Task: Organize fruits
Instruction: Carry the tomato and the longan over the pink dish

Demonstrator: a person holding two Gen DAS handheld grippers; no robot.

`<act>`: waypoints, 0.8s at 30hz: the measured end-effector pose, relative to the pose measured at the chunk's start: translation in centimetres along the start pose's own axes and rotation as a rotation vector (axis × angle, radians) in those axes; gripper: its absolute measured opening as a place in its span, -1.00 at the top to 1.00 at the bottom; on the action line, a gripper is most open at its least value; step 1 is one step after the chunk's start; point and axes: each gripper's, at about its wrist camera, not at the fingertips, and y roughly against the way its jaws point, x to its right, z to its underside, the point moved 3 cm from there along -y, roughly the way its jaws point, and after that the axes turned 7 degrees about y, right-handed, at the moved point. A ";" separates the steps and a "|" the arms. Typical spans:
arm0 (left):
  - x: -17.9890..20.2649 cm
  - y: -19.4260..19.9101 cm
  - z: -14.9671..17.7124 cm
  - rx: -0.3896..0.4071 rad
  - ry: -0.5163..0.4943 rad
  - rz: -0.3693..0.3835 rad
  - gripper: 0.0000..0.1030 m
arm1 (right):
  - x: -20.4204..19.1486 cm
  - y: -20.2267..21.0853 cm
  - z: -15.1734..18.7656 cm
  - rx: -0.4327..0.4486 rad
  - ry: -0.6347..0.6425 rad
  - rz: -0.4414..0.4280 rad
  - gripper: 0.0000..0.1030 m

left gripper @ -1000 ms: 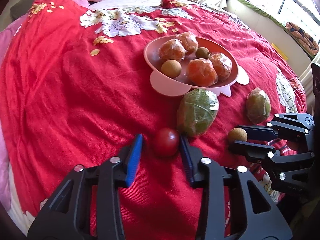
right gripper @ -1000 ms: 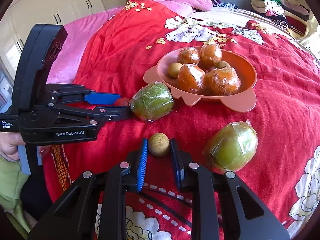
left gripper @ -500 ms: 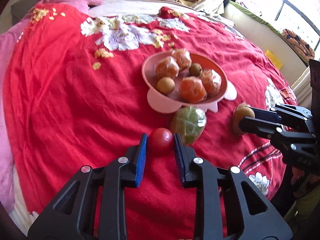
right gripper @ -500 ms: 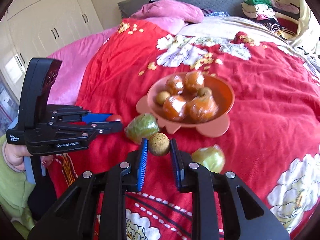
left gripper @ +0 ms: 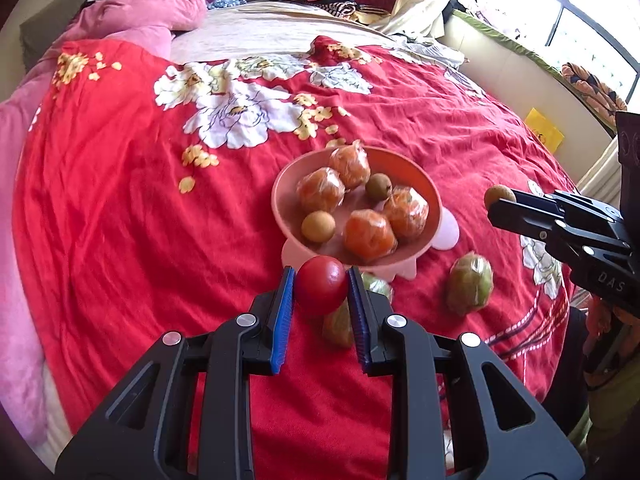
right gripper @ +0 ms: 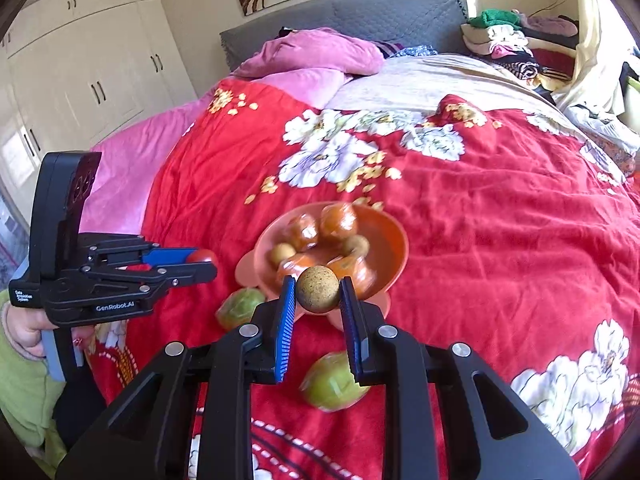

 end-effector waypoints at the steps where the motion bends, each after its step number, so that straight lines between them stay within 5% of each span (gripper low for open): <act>1: 0.2 -0.2 -0.3 -0.002 -0.002 0.000 0.63 | 0.2 -0.2 -0.1 0.000 -0.001 0.002 0.58; 24: 1.0 -5.7 -1.8 -0.059 -0.016 -0.004 0.63 | 4.3 -5.4 -2.1 -0.053 -0.002 0.037 0.58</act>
